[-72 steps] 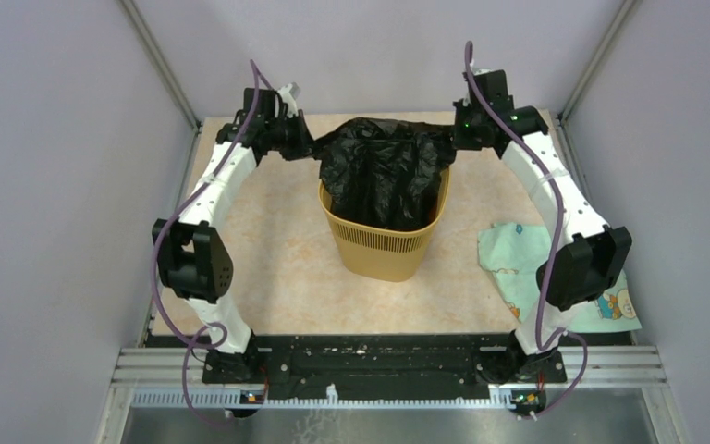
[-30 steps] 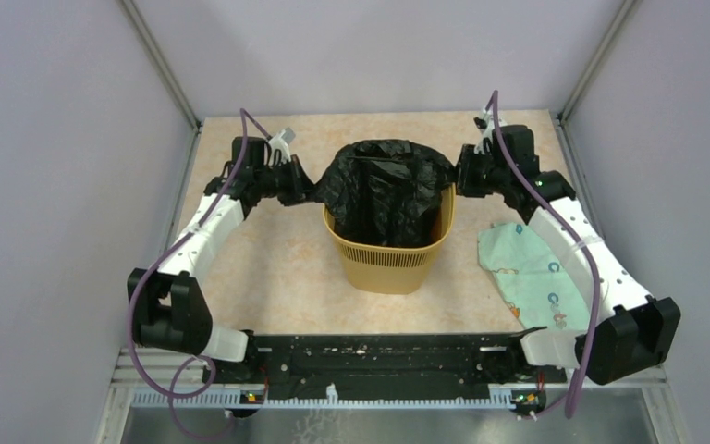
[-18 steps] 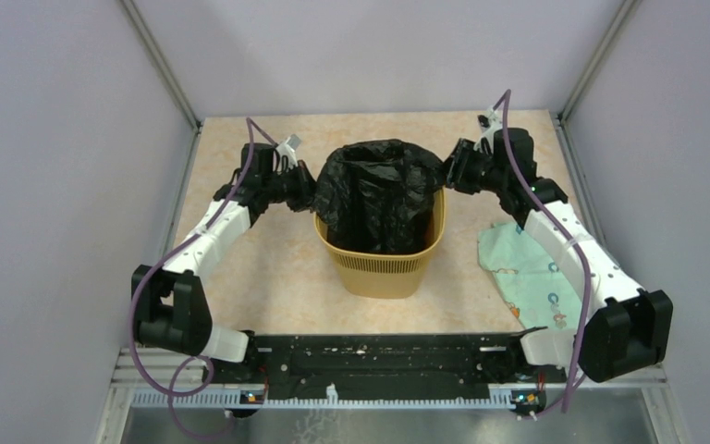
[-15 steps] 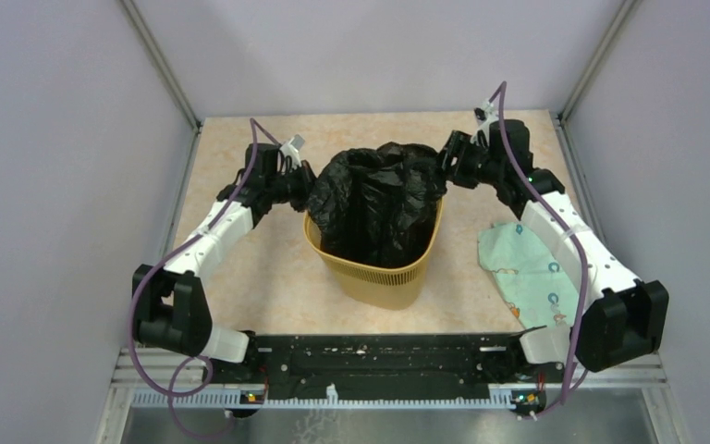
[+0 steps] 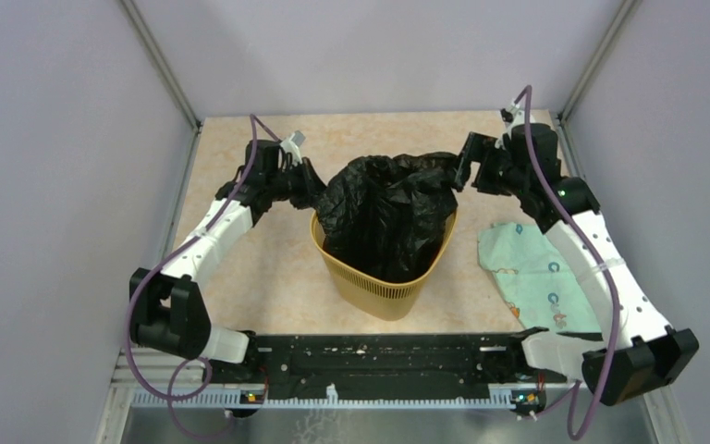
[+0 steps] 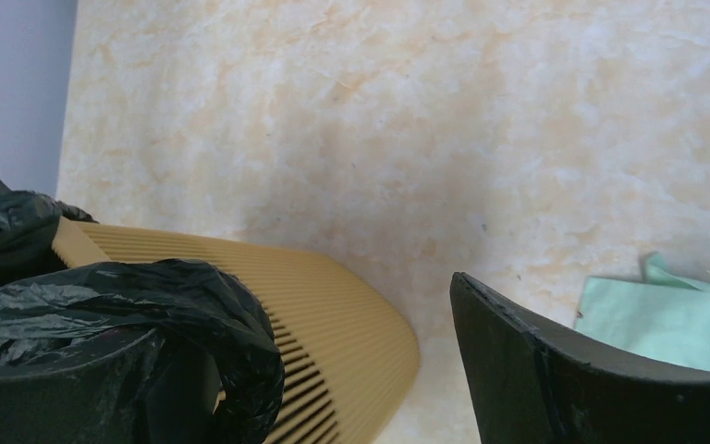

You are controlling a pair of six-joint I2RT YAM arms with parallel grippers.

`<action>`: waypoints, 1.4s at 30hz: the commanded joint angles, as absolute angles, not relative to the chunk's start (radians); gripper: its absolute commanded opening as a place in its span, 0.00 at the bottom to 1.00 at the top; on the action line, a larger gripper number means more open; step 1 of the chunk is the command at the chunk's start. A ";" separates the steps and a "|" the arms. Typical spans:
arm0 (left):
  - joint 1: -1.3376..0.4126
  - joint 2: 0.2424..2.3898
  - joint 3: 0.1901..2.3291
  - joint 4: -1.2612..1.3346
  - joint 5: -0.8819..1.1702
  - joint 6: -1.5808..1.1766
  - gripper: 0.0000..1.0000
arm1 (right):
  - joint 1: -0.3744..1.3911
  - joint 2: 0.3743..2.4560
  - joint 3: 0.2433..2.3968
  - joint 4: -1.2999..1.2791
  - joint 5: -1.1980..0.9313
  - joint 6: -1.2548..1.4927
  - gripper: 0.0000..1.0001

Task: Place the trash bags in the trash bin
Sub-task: Place the trash bag in the trash bin.

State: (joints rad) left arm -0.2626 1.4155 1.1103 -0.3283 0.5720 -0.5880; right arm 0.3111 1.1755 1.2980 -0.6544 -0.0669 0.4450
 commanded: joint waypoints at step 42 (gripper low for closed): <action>-0.262 1.419 1.269 -0.410 0.522 -0.494 0.25 | 0.626 1.243 1.960 -1.011 -0.115 0.173 0.60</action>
